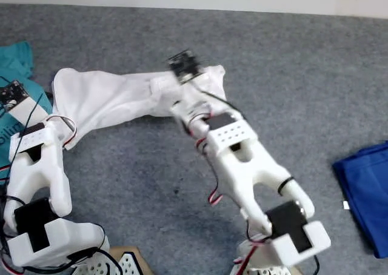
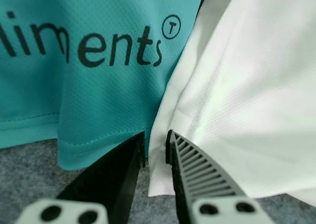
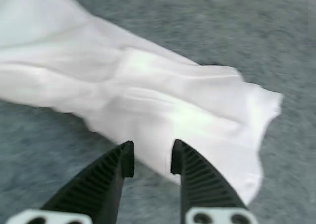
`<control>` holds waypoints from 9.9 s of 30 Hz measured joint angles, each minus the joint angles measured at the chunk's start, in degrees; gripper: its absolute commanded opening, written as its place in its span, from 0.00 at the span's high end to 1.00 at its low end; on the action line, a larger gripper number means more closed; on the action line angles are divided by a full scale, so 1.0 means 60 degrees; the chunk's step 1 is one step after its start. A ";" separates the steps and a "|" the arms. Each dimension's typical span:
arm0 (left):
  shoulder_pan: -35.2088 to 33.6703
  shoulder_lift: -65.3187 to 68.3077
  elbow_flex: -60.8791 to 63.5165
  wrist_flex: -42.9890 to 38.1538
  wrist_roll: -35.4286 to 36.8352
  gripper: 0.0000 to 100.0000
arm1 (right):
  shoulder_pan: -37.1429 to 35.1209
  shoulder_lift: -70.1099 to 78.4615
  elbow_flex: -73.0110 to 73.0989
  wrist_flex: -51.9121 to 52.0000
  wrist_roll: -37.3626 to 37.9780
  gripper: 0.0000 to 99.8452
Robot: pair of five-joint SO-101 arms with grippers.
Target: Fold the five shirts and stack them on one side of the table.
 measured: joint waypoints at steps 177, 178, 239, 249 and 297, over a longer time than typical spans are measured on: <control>0.1040 0.1802 -0.1099 -0.2491 -0.0542 0.99 | -0.2535 0.7824 -0.7414 -0.0117 -0.0088 0.84; 0.1040 0.1802 -0.1099 -0.2491 -0.0542 0.99 | -0.2491 0.8132 -0.7810 -0.0117 -0.0088 0.85; 0.0410 0.0103 -0.1802 0.0234 -0.0410 0.71 | -0.1495 1.0549 -2.0630 1.2308 0.0322 0.79; 0.0410 0.5070 -0.6520 0.1363 0.0249 0.71 | -0.1495 1.0769 -2.0689 1.2396 0.0659 0.79; 0.3502 0.7897 -1.7201 0.6974 0.0264 0.99 | 0.1744 1.0125 -2.0703 1.3114 0.0059 0.99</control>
